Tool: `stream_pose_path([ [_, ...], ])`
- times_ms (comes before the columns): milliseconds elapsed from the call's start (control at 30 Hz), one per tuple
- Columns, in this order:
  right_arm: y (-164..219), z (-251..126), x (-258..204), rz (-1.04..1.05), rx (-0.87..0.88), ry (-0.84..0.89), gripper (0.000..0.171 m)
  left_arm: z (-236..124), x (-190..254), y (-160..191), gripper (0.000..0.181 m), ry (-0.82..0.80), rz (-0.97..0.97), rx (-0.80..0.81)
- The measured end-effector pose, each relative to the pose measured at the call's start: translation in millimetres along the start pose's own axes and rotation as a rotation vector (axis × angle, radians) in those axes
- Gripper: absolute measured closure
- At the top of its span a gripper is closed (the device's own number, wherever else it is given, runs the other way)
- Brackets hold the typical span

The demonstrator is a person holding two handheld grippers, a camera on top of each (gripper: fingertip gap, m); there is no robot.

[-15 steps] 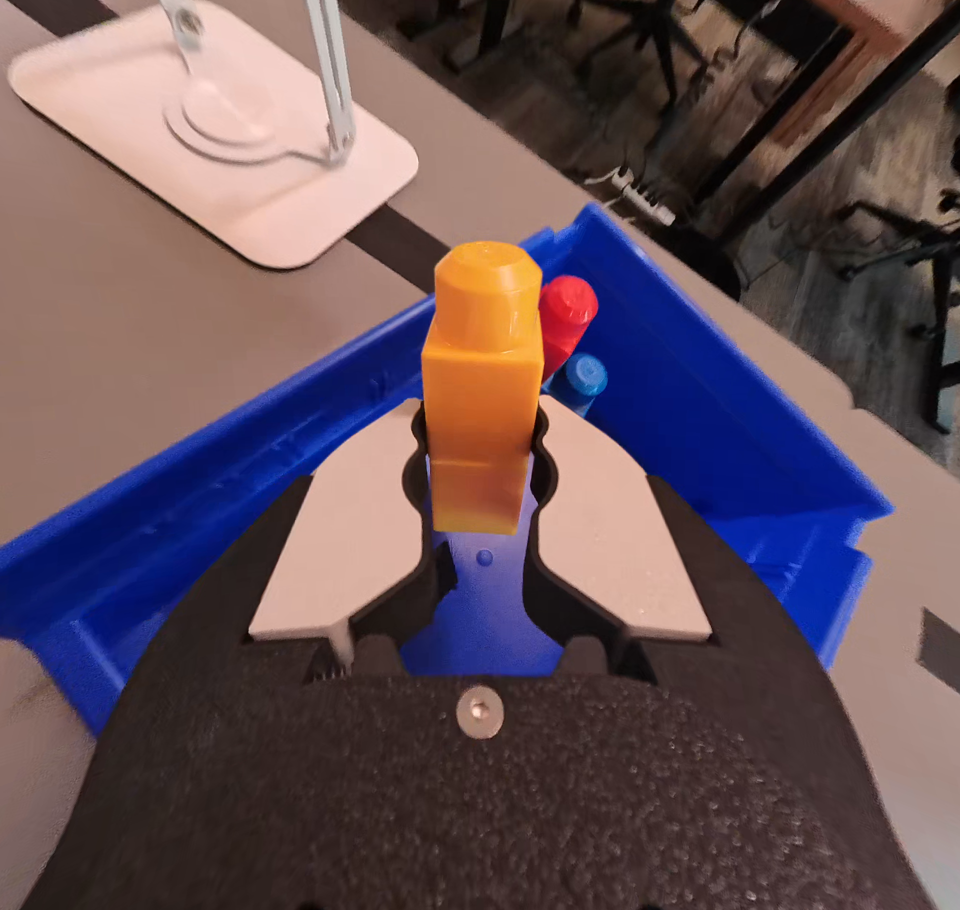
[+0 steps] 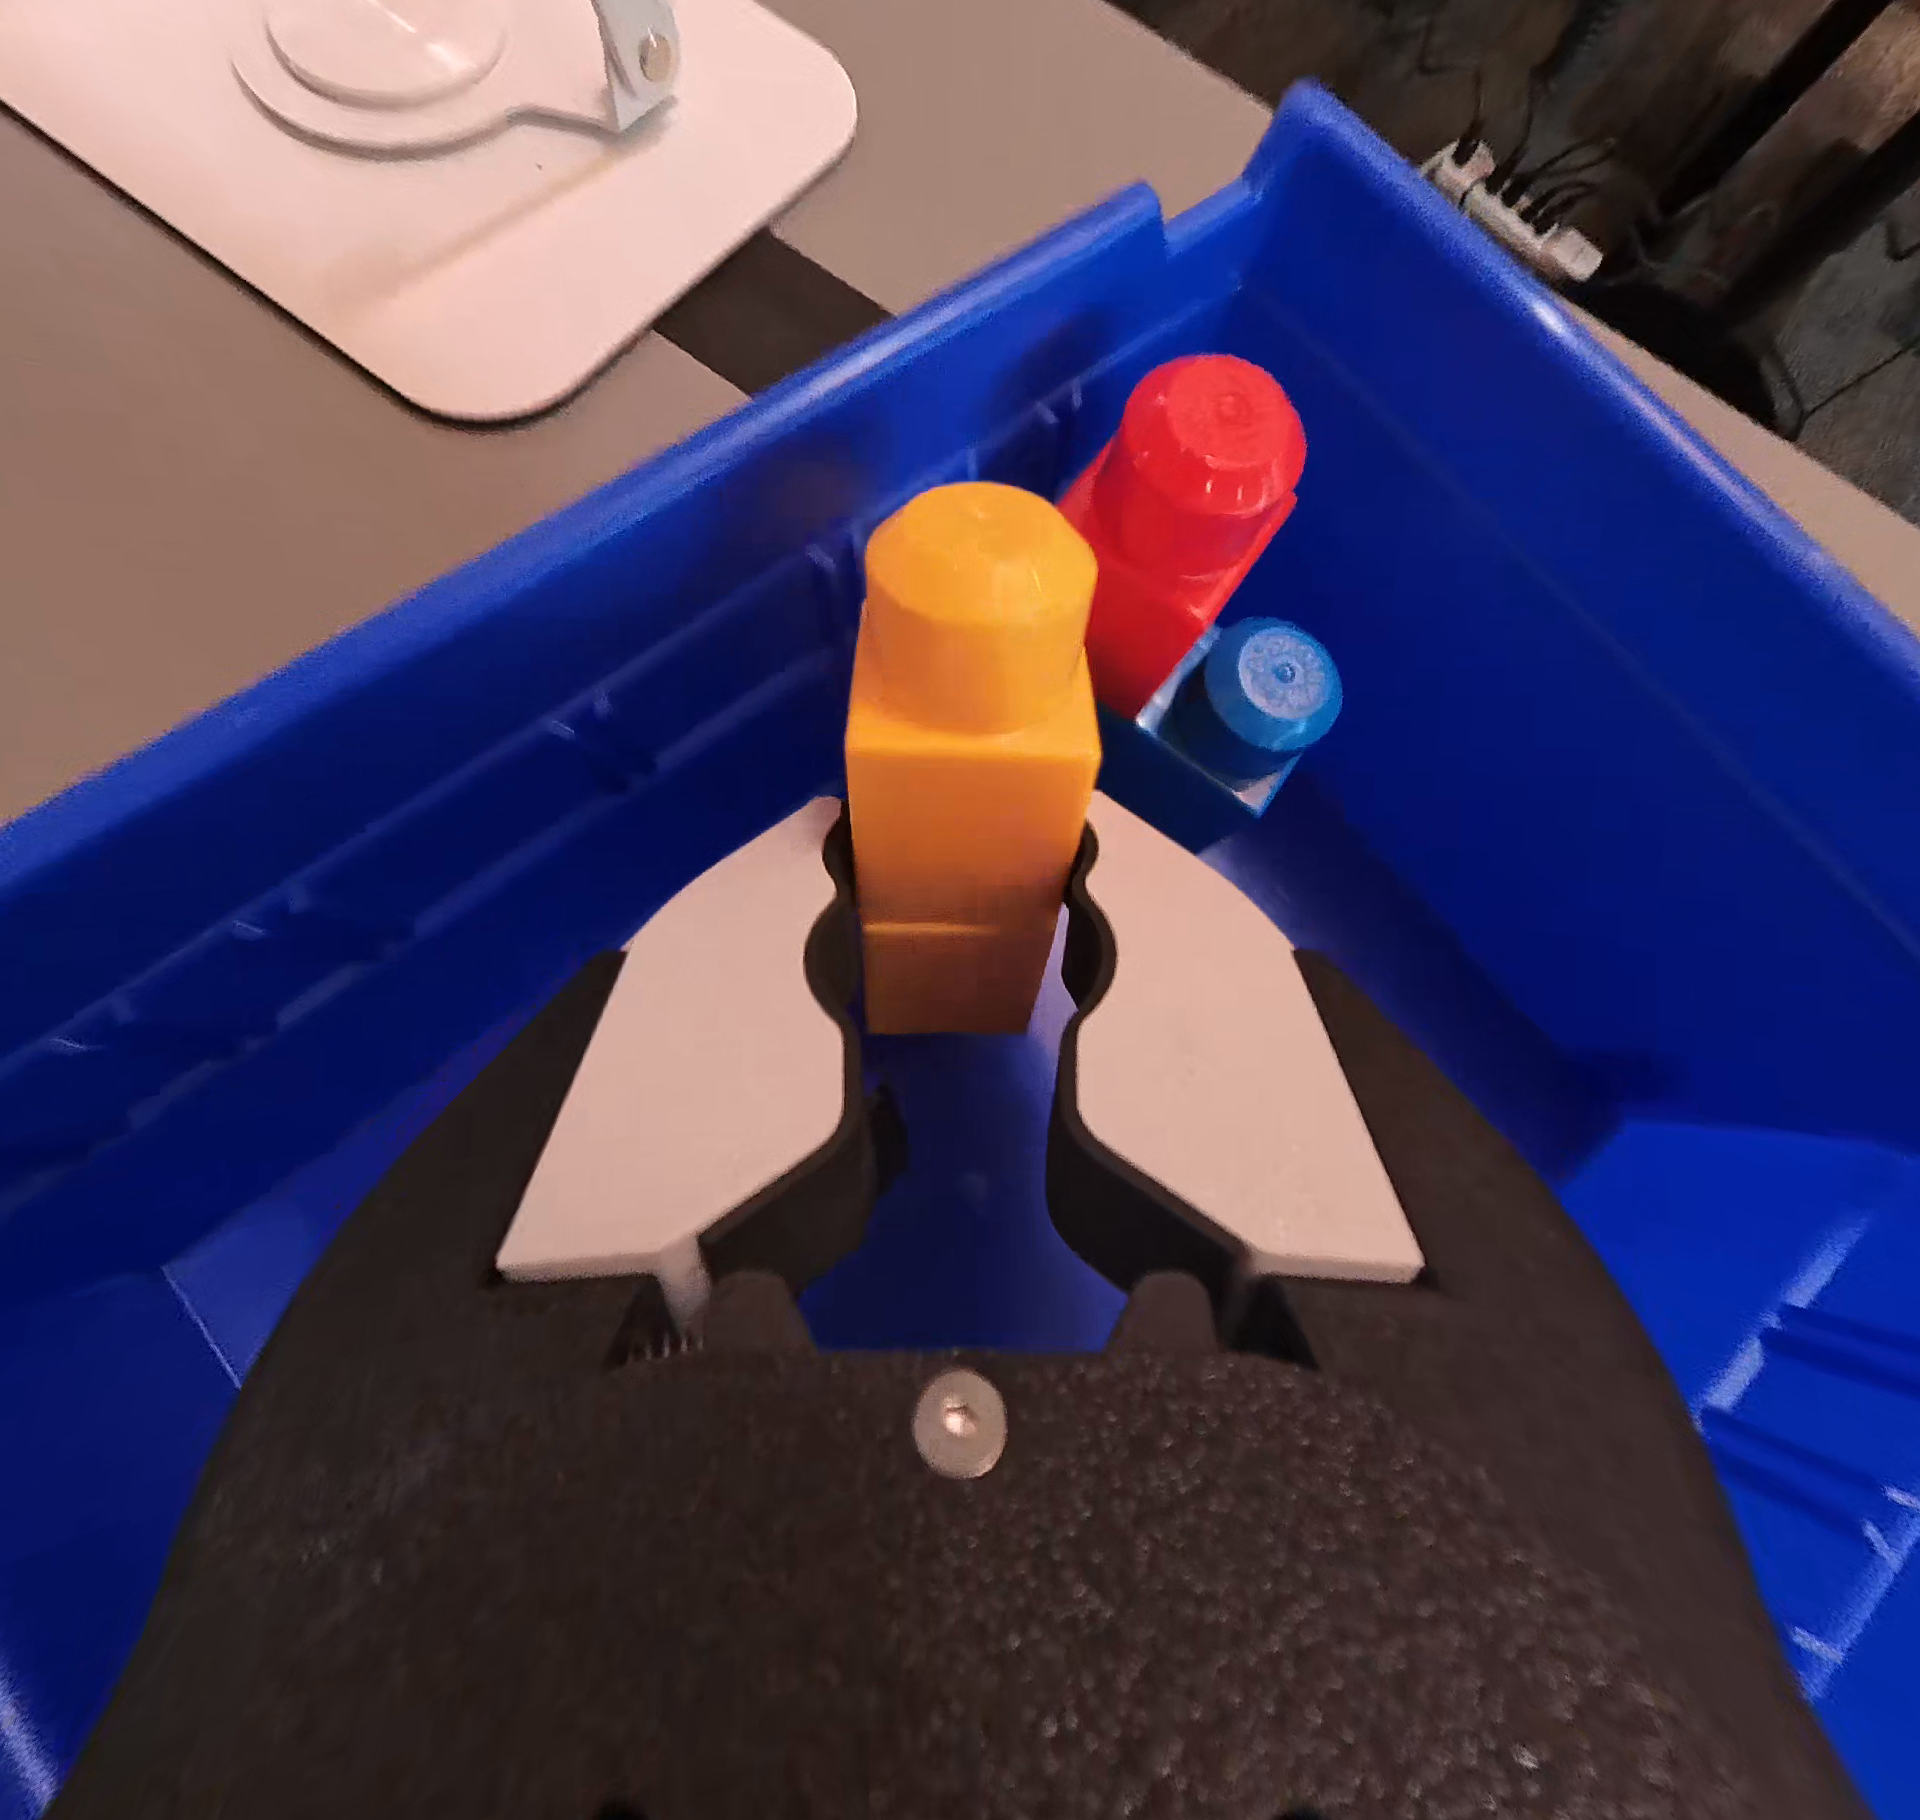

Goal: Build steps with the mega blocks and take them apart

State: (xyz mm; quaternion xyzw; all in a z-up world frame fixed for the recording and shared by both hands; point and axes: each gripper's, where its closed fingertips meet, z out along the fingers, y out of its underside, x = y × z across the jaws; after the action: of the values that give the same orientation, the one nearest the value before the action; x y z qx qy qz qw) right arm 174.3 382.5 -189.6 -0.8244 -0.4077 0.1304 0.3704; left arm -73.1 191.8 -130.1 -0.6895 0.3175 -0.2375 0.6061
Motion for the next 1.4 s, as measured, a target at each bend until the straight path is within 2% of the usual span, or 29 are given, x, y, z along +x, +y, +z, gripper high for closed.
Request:
stream_pose_path([
  [133,26,8,10,-0.033,-0.133,0.054,0.131,0,1,0,0.181,0.005,0.004,-0.002],
  [300,28,10,14,-0.072,-0.196,0.092,0.129,1,4,0,0.181,0.019,0.002,-0.003],
  [433,36,6,26,-0.098,-0.315,0.203,0.126,1,5,-1,0.181,0.016,0.011,-0.003],
  [667,53,-10,21,0.059,-0.389,0.268,0.121,0,-10,4,0.181,-0.047,-0.046,-0.034],
  [767,51,-5,17,0.068,-0.356,0.261,0.123,-1,-18,8,0.181,-0.089,-0.057,-0.061],
  [933,42,4,31,0.055,-0.314,0.336,0.144,-1,-18,12,0.181,-0.088,-0.076,-0.088],
  [1167,38,20,34,-0.078,-0.323,0.295,0.145,2,-13,16,0.181,-0.063,-0.035,-0.108],
  [1400,37,20,33,-0.066,-0.294,0.293,0.144,3,-12,20,0.181,-0.061,-0.013,-0.126],
])
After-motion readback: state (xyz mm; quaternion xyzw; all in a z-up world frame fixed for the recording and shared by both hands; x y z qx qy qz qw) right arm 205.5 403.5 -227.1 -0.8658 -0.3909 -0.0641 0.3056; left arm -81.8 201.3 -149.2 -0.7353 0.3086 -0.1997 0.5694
